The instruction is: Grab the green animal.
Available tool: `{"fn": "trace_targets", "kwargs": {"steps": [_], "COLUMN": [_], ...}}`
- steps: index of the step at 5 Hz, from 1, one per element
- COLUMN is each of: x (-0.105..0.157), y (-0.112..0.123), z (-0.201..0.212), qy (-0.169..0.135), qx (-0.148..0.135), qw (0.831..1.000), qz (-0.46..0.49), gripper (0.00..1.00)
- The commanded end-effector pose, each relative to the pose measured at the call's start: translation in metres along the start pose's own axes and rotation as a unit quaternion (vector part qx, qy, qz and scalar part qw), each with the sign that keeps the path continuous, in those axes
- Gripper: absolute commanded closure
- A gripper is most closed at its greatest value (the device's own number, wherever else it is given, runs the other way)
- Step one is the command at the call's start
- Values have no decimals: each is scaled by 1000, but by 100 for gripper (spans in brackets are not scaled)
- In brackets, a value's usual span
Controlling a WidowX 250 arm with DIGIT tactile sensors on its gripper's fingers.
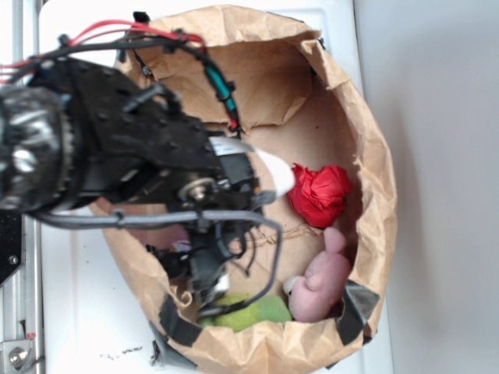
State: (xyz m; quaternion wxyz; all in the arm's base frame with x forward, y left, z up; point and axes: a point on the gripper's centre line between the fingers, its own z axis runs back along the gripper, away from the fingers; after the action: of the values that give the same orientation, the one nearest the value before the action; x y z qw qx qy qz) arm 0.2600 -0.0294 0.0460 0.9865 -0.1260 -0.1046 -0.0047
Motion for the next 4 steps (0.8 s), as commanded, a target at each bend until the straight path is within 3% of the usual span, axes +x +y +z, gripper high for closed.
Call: {"fn": "trace_targets", "kwargs": {"steps": [1,3,4], "x": [10,25,30], "y": [-34,-50,-59], "z": [35,17,0], "qy": [-37,-81,-65], "qx": [-61,-113,-124], "qw": [997,990,990], "qz": [-6,9,9], "gripper": [0,0,0]}}
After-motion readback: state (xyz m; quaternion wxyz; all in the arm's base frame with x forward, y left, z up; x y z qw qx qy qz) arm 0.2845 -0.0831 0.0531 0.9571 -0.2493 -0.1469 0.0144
